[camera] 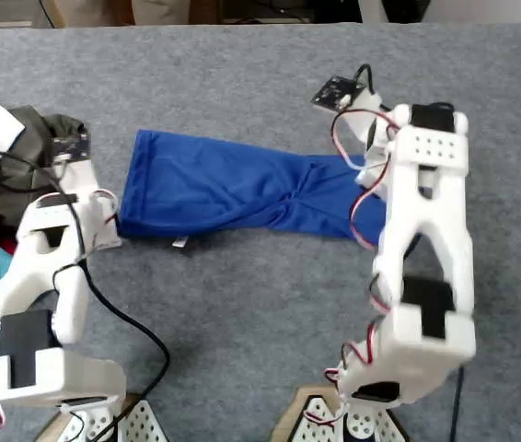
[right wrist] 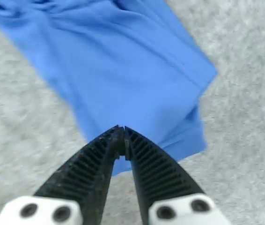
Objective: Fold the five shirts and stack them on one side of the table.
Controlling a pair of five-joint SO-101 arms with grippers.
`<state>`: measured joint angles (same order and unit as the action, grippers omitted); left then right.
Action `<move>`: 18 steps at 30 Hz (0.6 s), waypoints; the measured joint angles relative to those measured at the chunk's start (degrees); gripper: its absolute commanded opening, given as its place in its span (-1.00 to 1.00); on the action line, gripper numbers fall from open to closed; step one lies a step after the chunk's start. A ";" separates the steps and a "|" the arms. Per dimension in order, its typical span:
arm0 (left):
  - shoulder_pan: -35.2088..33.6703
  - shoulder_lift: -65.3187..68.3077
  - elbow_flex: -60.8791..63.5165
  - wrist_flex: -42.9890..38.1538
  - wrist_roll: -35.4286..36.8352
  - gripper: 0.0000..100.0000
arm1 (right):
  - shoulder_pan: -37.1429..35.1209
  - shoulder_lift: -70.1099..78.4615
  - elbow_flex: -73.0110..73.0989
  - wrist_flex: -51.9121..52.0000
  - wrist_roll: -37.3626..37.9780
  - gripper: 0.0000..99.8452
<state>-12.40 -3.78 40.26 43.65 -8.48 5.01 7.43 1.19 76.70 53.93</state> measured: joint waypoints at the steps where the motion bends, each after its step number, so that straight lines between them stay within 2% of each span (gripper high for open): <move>1: 1.32 -0.53 -1.32 2.02 0.35 -0.96 | -0.62 -2.11 3.43 -1.49 0.00 -0.99; 6: 10.37 -1.32 -8.79 8.44 4.66 -0.96 | -2.02 -6.15 22.42 -16.53 -3.08 -0.99; 10: 18.29 -1.32 -11.87 8.88 6.95 -0.96 | -1.58 -4.22 25.85 -26.20 -7.82 -0.99; 13: 22.68 -0.97 -12.22 8.62 7.30 -0.96 | -1.14 0.62 25.85 -27.34 -8.97 -0.99; 18: 23.38 7.03 -12.22 7.03 7.38 -0.96 | -1.23 5.89 21.54 -21.54 -9.23 -0.99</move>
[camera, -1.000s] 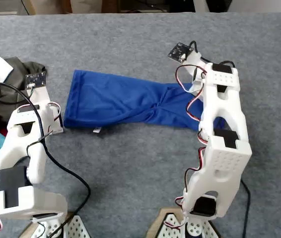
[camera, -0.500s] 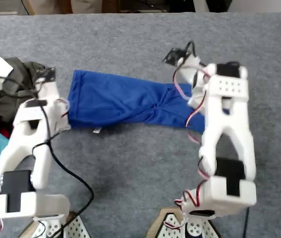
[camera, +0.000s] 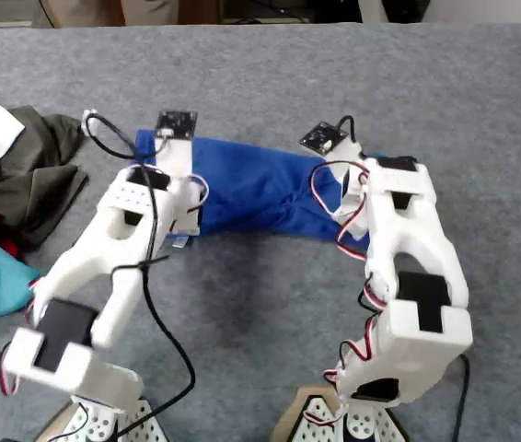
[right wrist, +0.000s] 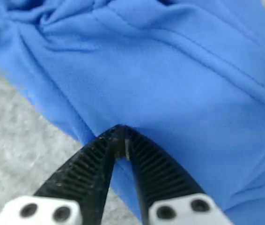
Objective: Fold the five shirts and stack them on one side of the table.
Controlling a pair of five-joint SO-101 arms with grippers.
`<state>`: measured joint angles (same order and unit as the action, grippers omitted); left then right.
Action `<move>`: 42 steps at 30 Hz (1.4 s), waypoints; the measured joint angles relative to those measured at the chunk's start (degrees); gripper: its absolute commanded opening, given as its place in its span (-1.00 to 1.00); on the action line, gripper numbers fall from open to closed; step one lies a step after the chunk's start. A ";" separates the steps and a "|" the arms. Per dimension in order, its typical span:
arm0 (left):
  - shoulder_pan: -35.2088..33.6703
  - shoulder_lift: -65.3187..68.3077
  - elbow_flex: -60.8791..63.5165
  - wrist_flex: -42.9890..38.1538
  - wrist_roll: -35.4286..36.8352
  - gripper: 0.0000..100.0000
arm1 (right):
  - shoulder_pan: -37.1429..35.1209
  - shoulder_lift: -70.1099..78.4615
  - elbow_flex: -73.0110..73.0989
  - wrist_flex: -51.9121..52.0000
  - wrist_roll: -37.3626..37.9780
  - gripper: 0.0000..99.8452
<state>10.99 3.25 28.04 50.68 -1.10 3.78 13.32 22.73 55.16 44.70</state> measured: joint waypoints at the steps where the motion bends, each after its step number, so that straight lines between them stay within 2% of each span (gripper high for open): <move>1: 0.00 1.76 0.00 0.00 0.00 -0.96 | 0.00 0.18 -0.18 1.05 0.53 -0.99; 9: 0.09 4.04 -0.53 2.64 -1.23 -0.96 | 2.29 0.18 0.70 6.15 5.98 -0.99; 15: 0.09 3.96 0.26 6.07 -11.25 -0.96 | 3.43 -3.52 6.24 7.82 10.29 -0.99; 21: -2.73 3.96 0.44 8.18 -19.96 -0.96 | 3.96 -13.19 9.05 8.97 10.64 -0.99; 29: -4.40 3.96 0.62 8.18 -23.03 -0.96 | 4.13 -18.29 8.18 9.23 10.73 -0.99; 33: -4.40 3.96 0.62 8.18 -23.12 -0.96 | 3.69 -13.27 3.16 9.23 9.58 -0.99; 42: -4.40 3.87 0.62 8.79 -23.21 -0.96 | 3.78 8.88 -17.23 10.64 3.25 -0.99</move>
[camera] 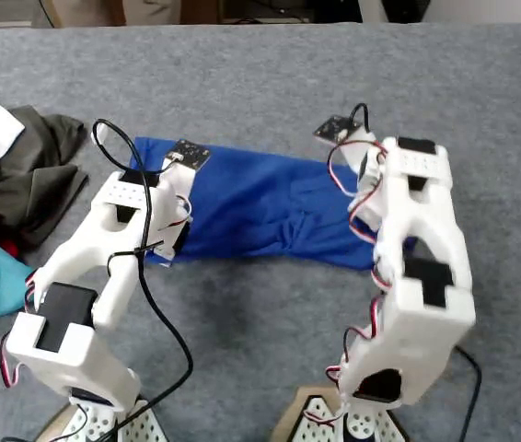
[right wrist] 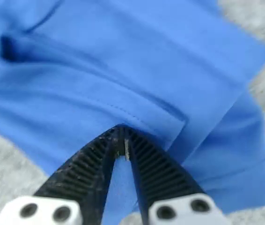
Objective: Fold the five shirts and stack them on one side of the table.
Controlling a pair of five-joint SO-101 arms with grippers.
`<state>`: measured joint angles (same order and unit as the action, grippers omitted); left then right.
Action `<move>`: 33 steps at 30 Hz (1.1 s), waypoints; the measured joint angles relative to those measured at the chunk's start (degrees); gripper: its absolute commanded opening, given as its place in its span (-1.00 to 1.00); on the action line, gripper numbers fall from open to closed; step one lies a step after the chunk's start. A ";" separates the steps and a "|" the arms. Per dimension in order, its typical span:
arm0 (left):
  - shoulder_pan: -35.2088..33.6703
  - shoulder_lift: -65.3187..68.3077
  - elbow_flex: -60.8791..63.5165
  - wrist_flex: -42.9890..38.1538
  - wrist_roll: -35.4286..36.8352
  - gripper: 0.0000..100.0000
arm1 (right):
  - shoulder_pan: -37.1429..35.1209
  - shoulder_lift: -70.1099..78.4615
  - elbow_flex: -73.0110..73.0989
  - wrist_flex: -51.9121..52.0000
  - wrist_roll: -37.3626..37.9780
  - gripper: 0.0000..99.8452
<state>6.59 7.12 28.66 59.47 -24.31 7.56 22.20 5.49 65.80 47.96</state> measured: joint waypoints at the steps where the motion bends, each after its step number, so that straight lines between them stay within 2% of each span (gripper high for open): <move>1: 0.00 -0.44 0.00 0.44 0.00 -0.96 | 0.00 0.88 -2.20 1.32 -0.53 -0.99; 7: -0.35 -6.86 -1.32 5.89 1.23 -0.95 | -1.32 0.70 -13.10 9.76 -1.85 -0.99; 13: -1.85 -15.56 -9.32 9.23 8.00 -0.66 | -1.49 -5.71 -14.59 14.42 -3.52 -0.99; 18: -7.65 -16.26 -12.75 6.77 12.04 -0.61 | -0.97 -10.81 -14.59 18.46 -4.75 -0.99; 21: -13.19 -12.13 -14.07 3.08 12.48 -0.60 | 2.02 -12.22 -14.59 18.81 -5.63 -0.99; 24: -16.53 -4.75 -17.76 2.81 11.34 -0.60 | 5.10 -13.54 -12.48 18.64 -5.89 -0.99; 33: -17.14 19.87 -43.52 17.58 7.21 -0.55 | 6.68 -19.25 0.44 11.34 -5.89 -0.99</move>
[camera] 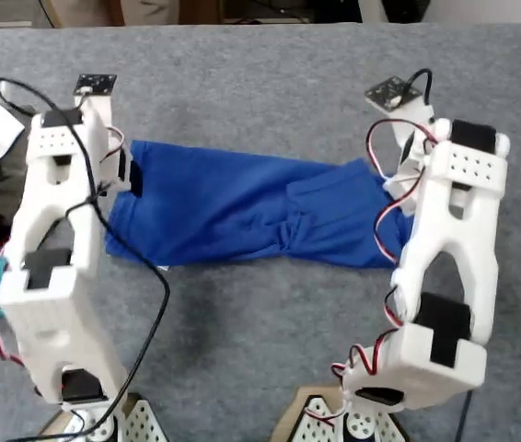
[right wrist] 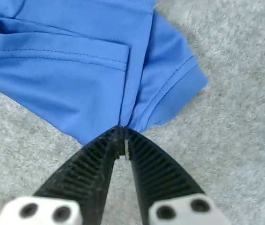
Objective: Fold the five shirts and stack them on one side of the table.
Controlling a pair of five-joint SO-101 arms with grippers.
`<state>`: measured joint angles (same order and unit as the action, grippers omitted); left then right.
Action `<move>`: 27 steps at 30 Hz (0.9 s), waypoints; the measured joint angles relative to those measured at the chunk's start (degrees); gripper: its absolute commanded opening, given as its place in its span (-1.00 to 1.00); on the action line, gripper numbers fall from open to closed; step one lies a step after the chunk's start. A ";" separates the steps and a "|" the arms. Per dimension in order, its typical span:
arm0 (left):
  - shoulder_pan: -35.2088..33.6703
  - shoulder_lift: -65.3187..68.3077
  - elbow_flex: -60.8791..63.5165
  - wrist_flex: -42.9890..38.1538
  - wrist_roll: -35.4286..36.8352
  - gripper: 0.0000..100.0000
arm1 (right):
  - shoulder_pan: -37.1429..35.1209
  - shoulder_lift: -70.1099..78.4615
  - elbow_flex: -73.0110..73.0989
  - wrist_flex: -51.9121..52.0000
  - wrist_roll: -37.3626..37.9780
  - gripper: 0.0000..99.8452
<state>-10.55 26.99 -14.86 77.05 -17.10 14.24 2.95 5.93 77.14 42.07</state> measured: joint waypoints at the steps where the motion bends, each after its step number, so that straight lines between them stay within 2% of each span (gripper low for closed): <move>1: -0.18 2.55 -3.43 1.58 -0.44 -0.55 | 0.00 -0.97 1.49 -0.79 0.00 -0.99; 9: -1.32 21.01 -22.86 9.49 -2.11 -0.56 | 0.00 -6.59 5.71 -3.43 0.00 -0.99; 17: -0.79 30.15 -35.34 16.44 -2.20 -0.78 | 0.00 -6.86 5.71 -3.43 0.00 -0.99; 21: 0.70 33.32 -39.38 19.25 -2.20 -0.96 | 0.00 -6.86 5.71 -3.43 0.00 -0.99; 27: 1.41 34.37 -40.09 20.75 -2.55 -0.96 | 0.00 -6.86 5.71 -3.43 0.00 -0.99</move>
<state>-9.14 61.36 -54.95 97.80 -19.65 14.24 -3.91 11.65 73.71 42.07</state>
